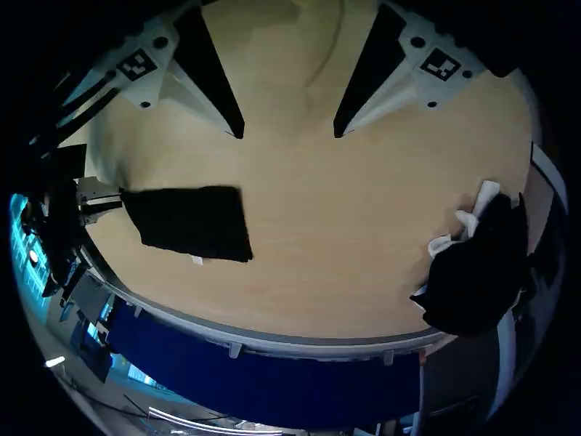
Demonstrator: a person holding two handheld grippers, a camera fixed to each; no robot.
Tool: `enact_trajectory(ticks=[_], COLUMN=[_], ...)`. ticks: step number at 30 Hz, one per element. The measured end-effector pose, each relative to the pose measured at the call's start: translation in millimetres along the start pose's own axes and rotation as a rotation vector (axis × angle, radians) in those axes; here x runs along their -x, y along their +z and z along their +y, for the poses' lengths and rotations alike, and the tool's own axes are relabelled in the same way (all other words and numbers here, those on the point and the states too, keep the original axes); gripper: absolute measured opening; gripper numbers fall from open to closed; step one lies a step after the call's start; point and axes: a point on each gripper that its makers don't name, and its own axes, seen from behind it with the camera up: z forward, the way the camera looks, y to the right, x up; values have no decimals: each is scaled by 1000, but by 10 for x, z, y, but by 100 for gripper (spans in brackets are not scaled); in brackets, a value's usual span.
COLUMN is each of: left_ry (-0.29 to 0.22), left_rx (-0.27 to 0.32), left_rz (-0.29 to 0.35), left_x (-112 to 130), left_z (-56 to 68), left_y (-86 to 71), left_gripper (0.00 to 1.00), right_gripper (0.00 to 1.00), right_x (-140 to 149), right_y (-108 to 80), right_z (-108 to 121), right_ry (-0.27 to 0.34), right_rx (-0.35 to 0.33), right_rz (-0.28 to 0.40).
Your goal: Fold towel
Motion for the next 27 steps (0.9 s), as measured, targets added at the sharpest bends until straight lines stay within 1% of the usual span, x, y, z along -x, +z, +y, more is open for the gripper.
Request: enact_trajectory(ticks=[5,9,15,18,23,27], left_ry=[-9,-12,-4,-4,-11,-12], left_rx=[-2,0,5,7,11,13], left_rz=[-2,-3,-3,-4,-3,-2], left_x=[31,35,29,31,32,32], left_z=[-7,4,24,25,22,19], left_y=[-20,-24,-2,10,14,-1], left_gripper=[91,91,91,91,91,91], right_gripper=[39,27,13,10,9,8], right_x=[24,8,-10,-28,-40,-108], right_y=[8,23,33,29,21,-21], right_z=[-40,-37,-19,-5,-5,-5], right_ry=[-10,-14,-12,-11,-11,-18], right_rx=[-20,-18,-14,-7,-4,6], right_rz=[-4,-2,3,10,5,17])
